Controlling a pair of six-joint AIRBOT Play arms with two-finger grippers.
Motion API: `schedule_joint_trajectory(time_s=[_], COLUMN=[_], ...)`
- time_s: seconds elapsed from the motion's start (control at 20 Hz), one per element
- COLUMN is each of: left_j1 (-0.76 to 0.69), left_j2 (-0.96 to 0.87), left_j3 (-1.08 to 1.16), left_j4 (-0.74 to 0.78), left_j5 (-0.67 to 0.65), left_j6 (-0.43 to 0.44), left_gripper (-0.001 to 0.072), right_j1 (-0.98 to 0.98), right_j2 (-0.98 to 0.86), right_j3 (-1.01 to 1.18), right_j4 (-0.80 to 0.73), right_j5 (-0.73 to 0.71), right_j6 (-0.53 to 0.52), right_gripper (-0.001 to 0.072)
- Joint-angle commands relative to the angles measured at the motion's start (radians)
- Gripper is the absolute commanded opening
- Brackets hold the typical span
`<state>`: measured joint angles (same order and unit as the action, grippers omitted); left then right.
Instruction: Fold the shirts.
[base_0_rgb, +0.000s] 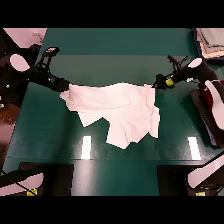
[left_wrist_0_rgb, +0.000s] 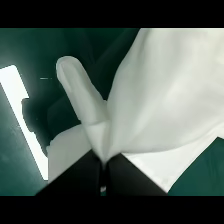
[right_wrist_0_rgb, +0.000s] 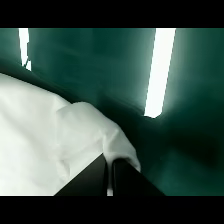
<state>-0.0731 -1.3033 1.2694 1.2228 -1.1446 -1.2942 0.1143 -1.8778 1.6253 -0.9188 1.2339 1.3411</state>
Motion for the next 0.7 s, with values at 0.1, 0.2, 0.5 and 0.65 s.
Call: schedule_joint_trajectory(time_s=[0.1,0.2,0.5,0.65], left_j1=[0.001,0.001,0.001,0.001], left_j2=[0.052,0.109,0.325,0.409], left_j3=[0.059,0.173,0.539,0.612], left_j4=[0.041,0.063,0.063,0.062], left_j5=[0.006,0.007,0.005,-0.011], left_j6=[0.0,0.001,0.02,0.02], left_gripper=[0.0024,0.0023,0.0024,0.0024], right_j1=[-0.021,-0.055,-0.156,-0.185], right_j2=[0.176,0.301,0.615,0.754], right_j3=[0.022,0.098,0.394,0.418], right_j4=[0.0,0.0,-0.006,-0.13], right_j5=[-0.097,-0.074,0.043,0.09], right_j6=[-0.076,-0.104,-0.13,-0.129], right_gripper=[0.0014,0.0015,0.0014,0.0015])
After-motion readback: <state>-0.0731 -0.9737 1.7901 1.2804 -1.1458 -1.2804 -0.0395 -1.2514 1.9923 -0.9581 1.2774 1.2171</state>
